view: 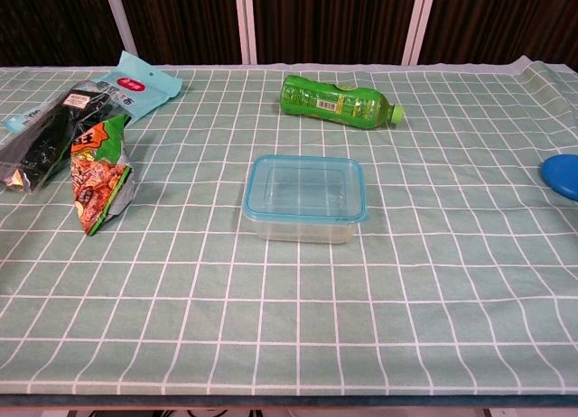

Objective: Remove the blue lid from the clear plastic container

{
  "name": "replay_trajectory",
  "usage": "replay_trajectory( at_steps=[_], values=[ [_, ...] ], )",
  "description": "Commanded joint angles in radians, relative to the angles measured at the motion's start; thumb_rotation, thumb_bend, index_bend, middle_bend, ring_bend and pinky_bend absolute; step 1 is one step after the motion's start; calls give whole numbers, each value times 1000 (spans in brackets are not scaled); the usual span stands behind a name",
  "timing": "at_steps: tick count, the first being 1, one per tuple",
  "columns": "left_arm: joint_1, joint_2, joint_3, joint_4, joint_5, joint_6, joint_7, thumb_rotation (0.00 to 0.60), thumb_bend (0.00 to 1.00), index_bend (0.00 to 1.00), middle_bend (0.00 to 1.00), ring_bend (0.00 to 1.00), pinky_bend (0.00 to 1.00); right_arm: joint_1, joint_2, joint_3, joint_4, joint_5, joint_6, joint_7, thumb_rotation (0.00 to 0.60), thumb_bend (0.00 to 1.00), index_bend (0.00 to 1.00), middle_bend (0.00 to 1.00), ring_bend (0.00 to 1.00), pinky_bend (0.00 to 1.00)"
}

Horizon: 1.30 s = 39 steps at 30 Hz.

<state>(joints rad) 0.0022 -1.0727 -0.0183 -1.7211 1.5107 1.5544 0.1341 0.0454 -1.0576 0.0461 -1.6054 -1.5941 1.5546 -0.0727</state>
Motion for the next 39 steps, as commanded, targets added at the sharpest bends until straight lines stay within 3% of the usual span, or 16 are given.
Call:
replay_trajectory(
  at_steps=[1, 11, 19, 29, 39],
  values=[
    [-3, -2, -2, -2, -8, -7, 5, 600, 0, 0, 0, 0, 20, 2, -4, 1, 2, 4, -4, -5, 600, 352, 0, 0, 0, 0],
    [-40, -15, -26, -78, -71, -79, 17, 600, 0, 0, 0, 0, 20, 12, -26, 9, 12, 20, -20, -26, 600, 352, 0, 0, 0, 0],
    [-172, -50, -106, -218, -135, -207, 164, 600, 0, 0, 0, 0, 20, 12, -30, 18, 11, 47, -29, -21, 600, 351, 0, 0, 0, 0],
    [-403, -163, -234, -302, -393, -407, 384, 600, 0, 0, 0, 0, 21, 14, -27, 21, -4, 72, -46, -22, 600, 351, 0, 0, 0, 0],
    [-596, -316, -276, -276, -624, -482, 559, 600, 0, 0, 0, 0, 21, 16, -27, 27, -11, 90, -52, -13, 600, 352, 0, 0, 0, 0]
  ],
)
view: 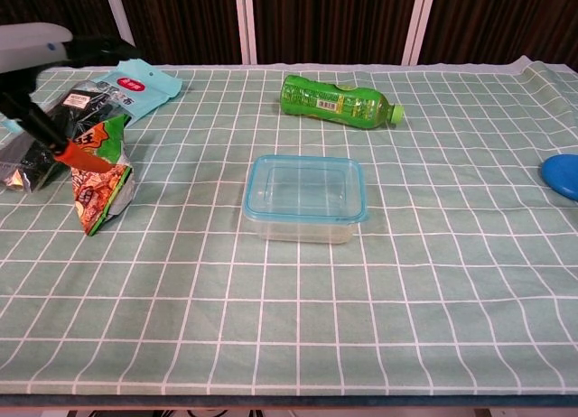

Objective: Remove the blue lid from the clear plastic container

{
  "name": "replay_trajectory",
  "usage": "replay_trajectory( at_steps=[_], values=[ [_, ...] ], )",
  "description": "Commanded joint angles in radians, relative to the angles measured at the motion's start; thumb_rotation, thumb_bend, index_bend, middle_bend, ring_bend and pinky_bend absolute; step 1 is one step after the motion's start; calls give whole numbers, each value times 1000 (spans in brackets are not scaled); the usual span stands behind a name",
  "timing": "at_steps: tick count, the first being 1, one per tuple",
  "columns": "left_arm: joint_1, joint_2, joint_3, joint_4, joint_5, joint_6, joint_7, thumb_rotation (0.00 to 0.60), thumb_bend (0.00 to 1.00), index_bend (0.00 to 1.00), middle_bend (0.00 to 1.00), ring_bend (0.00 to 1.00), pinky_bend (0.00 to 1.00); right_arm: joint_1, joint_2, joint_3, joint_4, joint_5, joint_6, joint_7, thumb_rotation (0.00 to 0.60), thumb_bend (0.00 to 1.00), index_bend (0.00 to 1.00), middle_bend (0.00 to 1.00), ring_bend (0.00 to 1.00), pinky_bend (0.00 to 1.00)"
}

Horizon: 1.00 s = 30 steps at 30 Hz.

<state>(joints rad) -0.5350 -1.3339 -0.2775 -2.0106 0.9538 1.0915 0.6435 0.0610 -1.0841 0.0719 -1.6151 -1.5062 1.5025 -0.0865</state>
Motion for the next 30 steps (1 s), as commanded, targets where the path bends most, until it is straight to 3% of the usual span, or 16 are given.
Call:
replay_trajectory(
  at_steps=[1, 15, 30],
  values=[
    [-77, -71, -20, 19, -90, -19, 66, 600, 0, 0, 0, 0, 20, 0, 0, 1, -1, 3, -1, 2, 600, 352, 0, 0, 0, 0],
    [-291, -265, -49, 130, -365, -16, 208, 600, 0, 0, 0, 0, 1, 3, -1, 10, -9, 35, -17, 6, 600, 351, 0, 0, 0, 0],
    [-444, -390, -61, 299, -509, -71, 225, 600, 0, 0, 0, 0, 0, 10, 0, 14, -23, 69, -46, 4, 600, 351, 0, 0, 0, 0]
  ],
)
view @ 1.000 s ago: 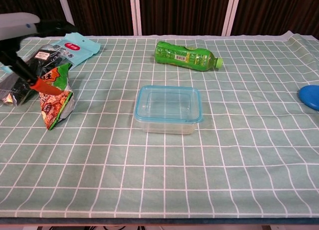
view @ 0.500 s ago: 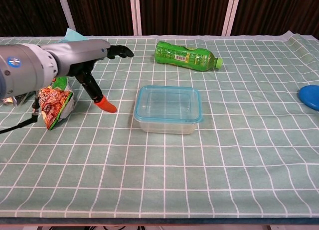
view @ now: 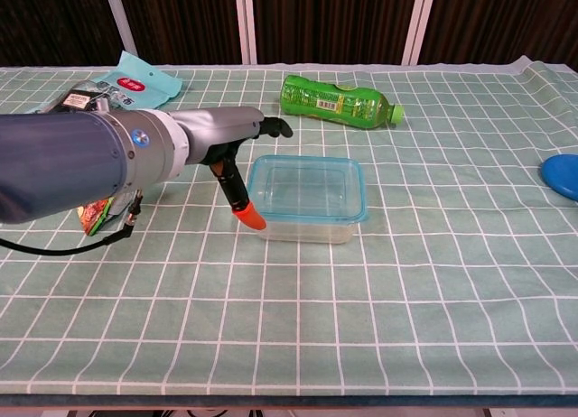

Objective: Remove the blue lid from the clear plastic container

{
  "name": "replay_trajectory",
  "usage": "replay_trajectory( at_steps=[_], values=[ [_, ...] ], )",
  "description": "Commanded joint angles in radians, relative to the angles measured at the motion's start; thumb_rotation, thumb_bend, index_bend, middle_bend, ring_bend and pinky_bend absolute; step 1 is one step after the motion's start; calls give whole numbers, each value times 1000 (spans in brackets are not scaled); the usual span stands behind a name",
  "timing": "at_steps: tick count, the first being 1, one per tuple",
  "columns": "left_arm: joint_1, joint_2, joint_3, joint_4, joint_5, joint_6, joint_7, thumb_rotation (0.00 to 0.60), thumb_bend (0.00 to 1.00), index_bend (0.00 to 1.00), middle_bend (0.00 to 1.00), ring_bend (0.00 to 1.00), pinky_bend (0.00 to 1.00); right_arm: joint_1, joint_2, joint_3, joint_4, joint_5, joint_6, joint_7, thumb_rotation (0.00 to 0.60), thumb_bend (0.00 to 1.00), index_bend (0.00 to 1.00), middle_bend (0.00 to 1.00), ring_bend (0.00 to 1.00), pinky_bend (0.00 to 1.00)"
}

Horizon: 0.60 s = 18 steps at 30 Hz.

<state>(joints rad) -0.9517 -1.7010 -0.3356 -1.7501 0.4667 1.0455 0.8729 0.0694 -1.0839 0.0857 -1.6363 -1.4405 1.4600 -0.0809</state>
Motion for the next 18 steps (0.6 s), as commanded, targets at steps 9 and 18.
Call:
replay_trajectory(
  at_steps=[9, 18],
  values=[
    [-107, -80, -16, 170, -67, -101, -30, 600, 0, 0, 0, 0, 34, 4, 2, 1, -12, 16, -14, -2, 600, 351, 0, 0, 0, 0],
    [-143, -136, -15, 293, 51, -148, -110, 600, 112, 253, 224, 250, 376, 4, 8, 0, -23, 24, -22, -8, 600, 351, 0, 0, 0, 0]
  ],
)
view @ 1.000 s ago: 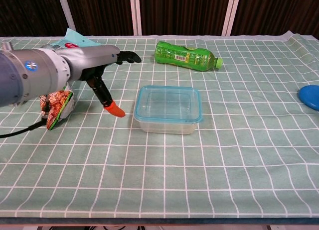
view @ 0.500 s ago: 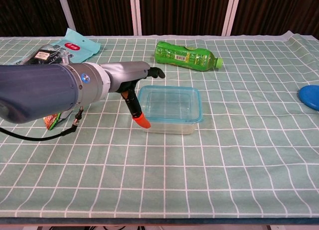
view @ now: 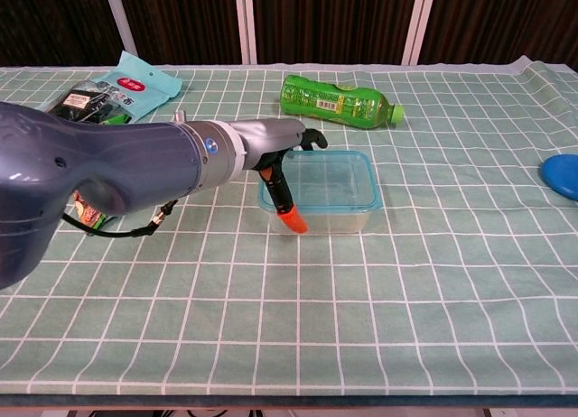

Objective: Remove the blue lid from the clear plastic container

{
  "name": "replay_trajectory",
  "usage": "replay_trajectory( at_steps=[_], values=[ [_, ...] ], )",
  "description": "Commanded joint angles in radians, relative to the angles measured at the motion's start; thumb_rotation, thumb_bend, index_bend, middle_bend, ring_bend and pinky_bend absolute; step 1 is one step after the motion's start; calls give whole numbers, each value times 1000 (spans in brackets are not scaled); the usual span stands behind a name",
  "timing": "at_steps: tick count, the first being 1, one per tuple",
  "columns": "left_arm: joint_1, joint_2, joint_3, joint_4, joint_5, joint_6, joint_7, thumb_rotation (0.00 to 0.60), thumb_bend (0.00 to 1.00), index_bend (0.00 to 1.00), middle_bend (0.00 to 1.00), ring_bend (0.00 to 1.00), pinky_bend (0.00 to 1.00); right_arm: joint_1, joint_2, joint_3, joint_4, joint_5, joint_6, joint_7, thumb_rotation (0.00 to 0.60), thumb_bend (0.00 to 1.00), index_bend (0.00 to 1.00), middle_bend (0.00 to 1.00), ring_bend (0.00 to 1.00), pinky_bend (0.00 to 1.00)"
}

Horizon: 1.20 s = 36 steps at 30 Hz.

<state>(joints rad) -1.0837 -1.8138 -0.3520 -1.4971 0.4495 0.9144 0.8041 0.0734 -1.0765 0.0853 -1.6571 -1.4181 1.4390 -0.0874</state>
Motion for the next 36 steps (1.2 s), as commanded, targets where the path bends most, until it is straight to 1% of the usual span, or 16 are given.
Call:
replay_trajectory(
  at_steps=[1, 3, 6, 11, 16, 19, 21, 27, 32, 36],
  values=[
    [-12, -27, 6, 52, 101, -21, -54, 600, 112, 268, 247, 273, 396, 0, 1, 0, -4, 2, -2, -2, 600, 351, 0, 0, 0, 0],
    [-10, -28, 15, 72, 160, -33, -85, 600, 112, 281, 268, 290, 418, 0, 2, -1, -7, 2, -2, -5, 600, 351, 0, 0, 0, 0],
    [-3, -15, 27, 87, 226, -69, -137, 600, 112, 298, 284, 291, 423, 1, 2, -1, -12, -2, 2, -10, 600, 352, 0, 0, 0, 0],
    [9, 49, 45, 86, 340, -157, -227, 600, 112, 311, 292, 291, 424, 5, 0, 0, -22, -15, 9, -29, 600, 351, 0, 0, 0, 0],
    [26, 122, 52, 74, 477, -254, -354, 600, 112, 311, 291, 291, 423, 21, -10, 6, -62, -28, 5, -66, 600, 351, 0, 0, 0, 0],
    [36, 148, 53, 79, 558, -299, -440, 600, 112, 311, 289, 290, 420, 42, -31, 8, -93, -48, -7, -97, 600, 313, 0, 0, 0, 0],
    [38, 159, 55, 91, 601, -326, -490, 600, 112, 311, 289, 290, 419, 62, -55, 8, -114, -64, -24, -127, 600, 293, 0, 0, 0, 0],
    [31, 168, 58, 113, 711, -372, -611, 600, 112, 311, 289, 290, 419, 131, -164, 5, -173, -103, -93, -256, 600, 292, 0, 0, 0, 0],
    [19, 164, 70, 127, 779, -385, -676, 600, 112, 311, 289, 290, 418, 181, -278, 5, -188, -96, -152, -372, 600, 291, 0, 0, 0, 0],
    [12, 164, 84, 131, 809, -392, -700, 600, 112, 311, 289, 289, 418, 203, -346, 8, -184, -78, -176, -417, 600, 291, 0, 0, 0, 0]
  ],
)
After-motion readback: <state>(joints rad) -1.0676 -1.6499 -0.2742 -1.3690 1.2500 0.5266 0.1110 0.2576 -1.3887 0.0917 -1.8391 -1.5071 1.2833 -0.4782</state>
